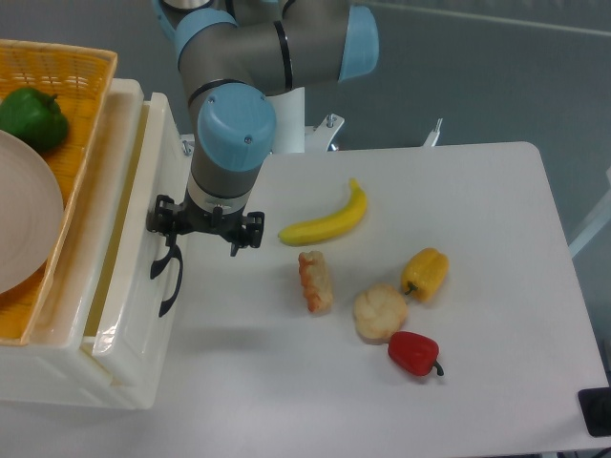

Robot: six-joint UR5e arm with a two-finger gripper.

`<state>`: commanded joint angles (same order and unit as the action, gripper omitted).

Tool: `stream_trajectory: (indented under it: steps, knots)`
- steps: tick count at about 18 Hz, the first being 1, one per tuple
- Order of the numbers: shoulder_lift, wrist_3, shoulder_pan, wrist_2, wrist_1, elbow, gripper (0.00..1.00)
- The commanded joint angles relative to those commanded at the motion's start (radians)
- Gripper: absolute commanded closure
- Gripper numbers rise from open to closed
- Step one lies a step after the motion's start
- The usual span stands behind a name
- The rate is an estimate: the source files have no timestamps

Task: Slide the top white drawer open

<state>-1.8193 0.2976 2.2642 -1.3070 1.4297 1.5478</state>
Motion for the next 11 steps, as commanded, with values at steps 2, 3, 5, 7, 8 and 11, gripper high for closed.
stream_trajectory:
  steps: [2,3,5,7,8,11]
  knots:
    - [0.002,0.006,0.0,0.0,-0.002,0.0,0.0]
    - [0.0,0.006,0.0,-0.002,-0.002,-0.002,0.0]
    - [0.002,0.012,0.0,-0.021,0.0,-0.003,0.0]
    - [0.003,0.012,0.002,-0.028,0.0,-0.003,0.0]
    - [0.003,0.014,0.002,-0.028,-0.002,-0.005,0.0]
    - [0.006,0.035,0.006,-0.032,0.0,-0.008,0.0]
